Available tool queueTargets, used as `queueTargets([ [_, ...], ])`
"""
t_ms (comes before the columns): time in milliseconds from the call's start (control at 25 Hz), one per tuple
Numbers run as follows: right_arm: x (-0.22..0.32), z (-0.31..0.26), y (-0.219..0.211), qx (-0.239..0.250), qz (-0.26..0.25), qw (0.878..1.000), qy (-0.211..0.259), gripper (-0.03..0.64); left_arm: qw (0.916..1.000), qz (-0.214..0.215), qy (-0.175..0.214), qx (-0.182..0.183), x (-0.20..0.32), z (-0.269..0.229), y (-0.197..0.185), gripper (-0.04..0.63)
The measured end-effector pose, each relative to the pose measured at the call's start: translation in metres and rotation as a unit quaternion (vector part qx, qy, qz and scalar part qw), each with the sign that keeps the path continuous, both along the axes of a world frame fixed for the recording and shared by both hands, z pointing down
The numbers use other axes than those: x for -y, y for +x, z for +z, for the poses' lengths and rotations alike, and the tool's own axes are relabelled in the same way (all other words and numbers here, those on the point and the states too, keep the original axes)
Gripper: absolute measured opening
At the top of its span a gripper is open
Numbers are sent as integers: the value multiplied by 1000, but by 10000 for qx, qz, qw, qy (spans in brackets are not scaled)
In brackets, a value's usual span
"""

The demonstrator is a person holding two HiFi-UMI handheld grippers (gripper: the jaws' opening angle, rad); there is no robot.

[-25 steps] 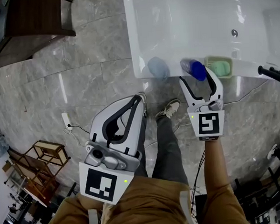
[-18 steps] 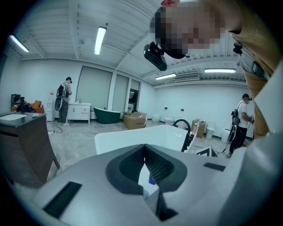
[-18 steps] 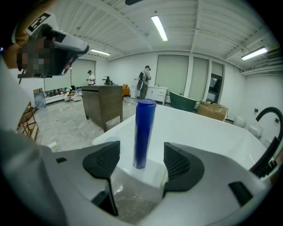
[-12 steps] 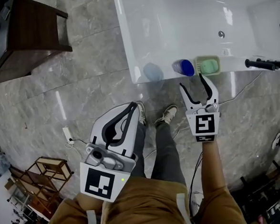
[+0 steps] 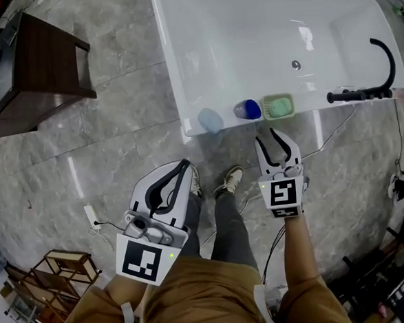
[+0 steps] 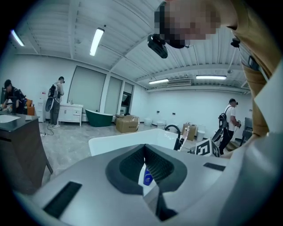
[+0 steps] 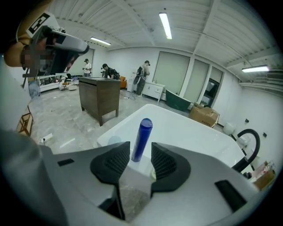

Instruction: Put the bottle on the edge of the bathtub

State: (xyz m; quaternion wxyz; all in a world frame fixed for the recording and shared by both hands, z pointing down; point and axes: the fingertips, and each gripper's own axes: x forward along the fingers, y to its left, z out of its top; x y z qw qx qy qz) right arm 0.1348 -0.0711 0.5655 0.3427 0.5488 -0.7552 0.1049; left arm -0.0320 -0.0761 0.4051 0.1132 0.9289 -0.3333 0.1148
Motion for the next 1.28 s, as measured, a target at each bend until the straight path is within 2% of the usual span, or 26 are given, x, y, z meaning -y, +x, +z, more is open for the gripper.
queueTargets([
  [200, -4, -17, 0, -77, 130, 9999, 26, 75, 9999, 119, 73, -38, -2, -20, -3, 8],
  [520, -6, -33, -10, -350, 273, 9990, -17, 5, 9997, 146, 182, -15, -3, -51, -22, 8],
  [1040, -3, -100, -5, -205, 649, 9975, 169, 5, 9991, 179, 303, -237, -4, -86, -34, 8],
  [1280, -1, -133, 4, -60, 775, 9962, 393, 5, 9976, 301, 527, -323, -5, -102, -25, 8],
])
